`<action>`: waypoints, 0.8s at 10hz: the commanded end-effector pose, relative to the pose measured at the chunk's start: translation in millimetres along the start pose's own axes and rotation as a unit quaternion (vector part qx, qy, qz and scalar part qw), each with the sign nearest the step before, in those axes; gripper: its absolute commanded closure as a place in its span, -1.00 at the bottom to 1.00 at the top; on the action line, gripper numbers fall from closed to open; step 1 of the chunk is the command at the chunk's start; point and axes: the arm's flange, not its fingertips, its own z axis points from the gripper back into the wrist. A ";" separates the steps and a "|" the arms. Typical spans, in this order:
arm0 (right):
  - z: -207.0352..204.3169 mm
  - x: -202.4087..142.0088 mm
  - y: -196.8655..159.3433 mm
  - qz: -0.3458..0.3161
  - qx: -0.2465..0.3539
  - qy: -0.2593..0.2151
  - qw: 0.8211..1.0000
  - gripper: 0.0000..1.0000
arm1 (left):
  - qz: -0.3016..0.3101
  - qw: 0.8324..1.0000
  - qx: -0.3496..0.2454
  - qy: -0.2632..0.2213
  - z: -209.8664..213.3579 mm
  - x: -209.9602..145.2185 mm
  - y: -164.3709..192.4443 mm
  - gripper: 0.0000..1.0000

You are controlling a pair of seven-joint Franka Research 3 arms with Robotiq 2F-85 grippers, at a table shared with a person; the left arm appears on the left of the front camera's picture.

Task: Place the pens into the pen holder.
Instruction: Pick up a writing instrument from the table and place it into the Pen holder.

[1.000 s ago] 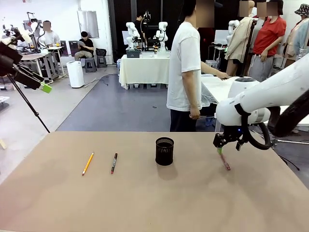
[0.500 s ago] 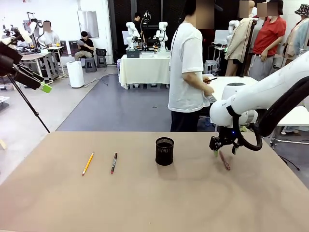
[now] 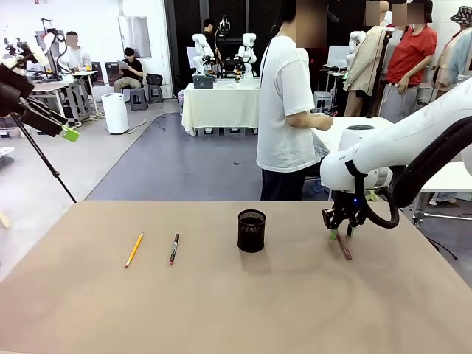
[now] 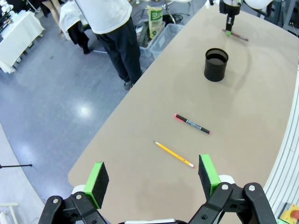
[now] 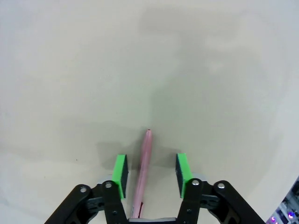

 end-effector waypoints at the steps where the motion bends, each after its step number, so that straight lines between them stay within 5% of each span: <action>1: -4.6 8.8 0.0 -0.018 0.007 0.002 1.000 1.00 | -0.002 1.000 -0.003 -0.007 -0.2 -1.5 0.1 -1.00; 8: 2.3 3.2 -1.6 -0.024 0.028 0.005 0.999 1.00 | -0.002 1.000 -0.003 -0.007 -0.2 -1.5 0.1 -1.00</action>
